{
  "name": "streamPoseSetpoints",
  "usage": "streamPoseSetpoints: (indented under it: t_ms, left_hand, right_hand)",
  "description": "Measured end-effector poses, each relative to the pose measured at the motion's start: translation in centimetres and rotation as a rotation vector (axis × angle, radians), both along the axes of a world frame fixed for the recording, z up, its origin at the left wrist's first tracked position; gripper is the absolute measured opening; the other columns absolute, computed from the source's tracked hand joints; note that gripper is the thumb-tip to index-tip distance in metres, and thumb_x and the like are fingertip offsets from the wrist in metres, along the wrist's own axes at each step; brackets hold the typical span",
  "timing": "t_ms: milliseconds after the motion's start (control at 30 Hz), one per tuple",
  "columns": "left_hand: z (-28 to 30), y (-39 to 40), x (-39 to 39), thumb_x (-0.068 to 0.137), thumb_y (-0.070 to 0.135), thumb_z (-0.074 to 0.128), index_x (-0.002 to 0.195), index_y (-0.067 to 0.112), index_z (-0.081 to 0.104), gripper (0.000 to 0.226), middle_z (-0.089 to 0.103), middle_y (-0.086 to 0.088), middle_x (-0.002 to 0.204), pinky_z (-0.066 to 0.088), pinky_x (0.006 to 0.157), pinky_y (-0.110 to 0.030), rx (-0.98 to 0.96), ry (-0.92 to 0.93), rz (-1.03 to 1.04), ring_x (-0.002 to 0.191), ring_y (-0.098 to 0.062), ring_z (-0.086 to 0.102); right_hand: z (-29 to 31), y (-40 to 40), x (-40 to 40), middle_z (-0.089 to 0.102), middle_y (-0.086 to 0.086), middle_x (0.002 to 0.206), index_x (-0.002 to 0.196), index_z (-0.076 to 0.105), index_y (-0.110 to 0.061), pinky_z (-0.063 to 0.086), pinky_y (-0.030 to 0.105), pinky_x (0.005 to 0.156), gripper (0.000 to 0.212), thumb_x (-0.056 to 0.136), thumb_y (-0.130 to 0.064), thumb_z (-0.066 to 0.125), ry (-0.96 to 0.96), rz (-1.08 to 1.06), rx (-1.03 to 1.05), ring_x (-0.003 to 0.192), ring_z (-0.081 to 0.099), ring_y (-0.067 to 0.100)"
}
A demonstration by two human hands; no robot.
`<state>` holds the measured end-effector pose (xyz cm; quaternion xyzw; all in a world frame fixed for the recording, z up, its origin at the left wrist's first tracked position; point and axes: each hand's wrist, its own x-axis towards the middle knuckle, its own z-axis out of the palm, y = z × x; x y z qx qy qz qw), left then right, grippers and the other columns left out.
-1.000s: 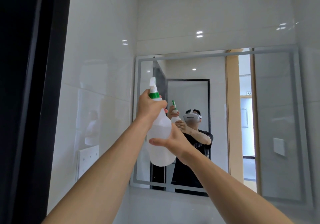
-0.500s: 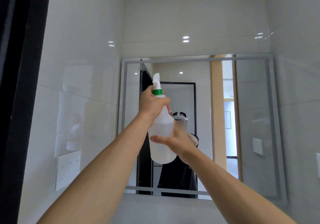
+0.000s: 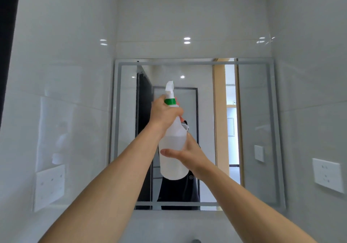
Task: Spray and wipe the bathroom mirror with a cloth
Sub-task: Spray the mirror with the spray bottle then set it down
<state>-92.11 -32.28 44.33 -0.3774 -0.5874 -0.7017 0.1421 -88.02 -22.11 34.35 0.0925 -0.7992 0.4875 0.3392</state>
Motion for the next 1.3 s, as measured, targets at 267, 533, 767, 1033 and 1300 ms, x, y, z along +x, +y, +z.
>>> streamPoseSetpoints:
  t_ms: [267, 533, 767, 1033, 1300]
  left_hand:
    - [0.7, 2.0, 2.2, 0.073, -0.008, 0.067, 0.109, -0.002, 0.057, 0.038, 0.062, -0.015, 0.095, 0.06, 0.07, -0.049, -0.023, 0.05, -0.041, 0.061, -0.027, 0.068]
    - [1.2, 5.2, 4.3, 0.071, -0.01, 0.065, 0.101, 0.003, 0.061, 0.033, 0.057, -0.008, 0.09, 0.06, 0.066, -0.041, 0.017, 0.035, -0.134, 0.062, -0.027, 0.064]
    - [0.8, 7.4, 4.7, 0.061, -0.001, 0.068, 0.086, 0.009, 0.058, 0.029, 0.058, -0.01, 0.077, 0.058, 0.064, -0.04, -0.012, 0.037, -0.123, 0.057, -0.031, 0.068]
    - [0.4, 8.7, 5.5, 0.071, -0.002, 0.07, 0.111, 0.009, 0.06, 0.043, 0.061, -0.016, 0.109, 0.062, 0.076, -0.046, -0.026, 0.05, -0.181, 0.08, -0.031, 0.067]
    - [0.7, 11.2, 7.7, 0.065, 0.003, 0.071, 0.11, 0.011, 0.062, 0.046, 0.064, -0.006, 0.101, 0.061, 0.078, -0.054, -0.064, 0.057, -0.267, 0.064, -0.023, 0.07]
  right_hand:
    - [0.8, 1.8, 1.7, 0.065, -0.002, 0.119, 0.13, 0.046, -0.037, 0.057, 0.051, 0.094, 0.089, 0.053, -0.053, 0.088, 0.023, -0.112, 0.006, 0.112, 0.063, 0.023]
    - [1.5, 4.6, 5.5, 0.067, 0.0, 0.108, 0.114, 0.055, -0.035, 0.06, 0.033, 0.08, 0.053, 0.073, -0.023, 0.087, 0.019, -0.154, 0.014, 0.098, 0.067, 0.014]
    - [0.9, 6.1, 6.9, 0.064, 0.001, 0.111, 0.11, 0.05, -0.035, 0.055, 0.03, 0.08, 0.051, 0.077, -0.019, 0.086, 0.003, -0.186, 0.004, 0.101, 0.064, 0.018]
    - [0.5, 7.3, 7.3, 0.064, 0.0, 0.117, 0.129, 0.046, -0.027, 0.057, 0.038, 0.086, 0.074, 0.067, -0.034, 0.087, -0.004, -0.23, -0.031, 0.106, 0.064, 0.018]
    - [0.5, 9.5, 9.5, 0.063, 0.0, 0.118, 0.129, 0.046, -0.027, 0.057, 0.043, 0.092, 0.084, 0.056, -0.045, 0.086, 0.0, -0.358, -0.05, 0.109, 0.063, 0.02]
